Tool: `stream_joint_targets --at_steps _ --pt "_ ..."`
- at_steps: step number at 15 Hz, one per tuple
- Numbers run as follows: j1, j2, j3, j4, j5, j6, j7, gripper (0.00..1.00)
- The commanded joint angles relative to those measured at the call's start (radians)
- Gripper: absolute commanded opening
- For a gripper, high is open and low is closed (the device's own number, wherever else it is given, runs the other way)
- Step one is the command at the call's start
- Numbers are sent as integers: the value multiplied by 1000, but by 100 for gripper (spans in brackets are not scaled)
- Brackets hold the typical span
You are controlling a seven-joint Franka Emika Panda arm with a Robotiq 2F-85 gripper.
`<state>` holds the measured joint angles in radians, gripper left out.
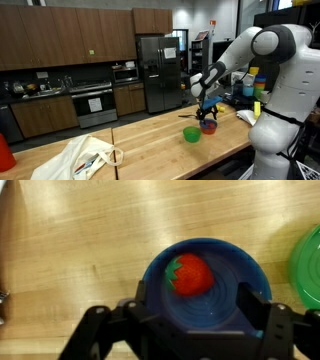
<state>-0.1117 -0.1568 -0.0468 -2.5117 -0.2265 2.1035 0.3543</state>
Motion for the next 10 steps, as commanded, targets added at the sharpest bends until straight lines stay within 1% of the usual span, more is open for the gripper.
stream_joint_targets --at_steps 1,5,10 --pt "-4 11 -9 15 11 -13 -25 98" --pt "-6 31 -12 22 7 -13 -23 100" --pt "-11 94 -19 55 -1 -10 4 99"
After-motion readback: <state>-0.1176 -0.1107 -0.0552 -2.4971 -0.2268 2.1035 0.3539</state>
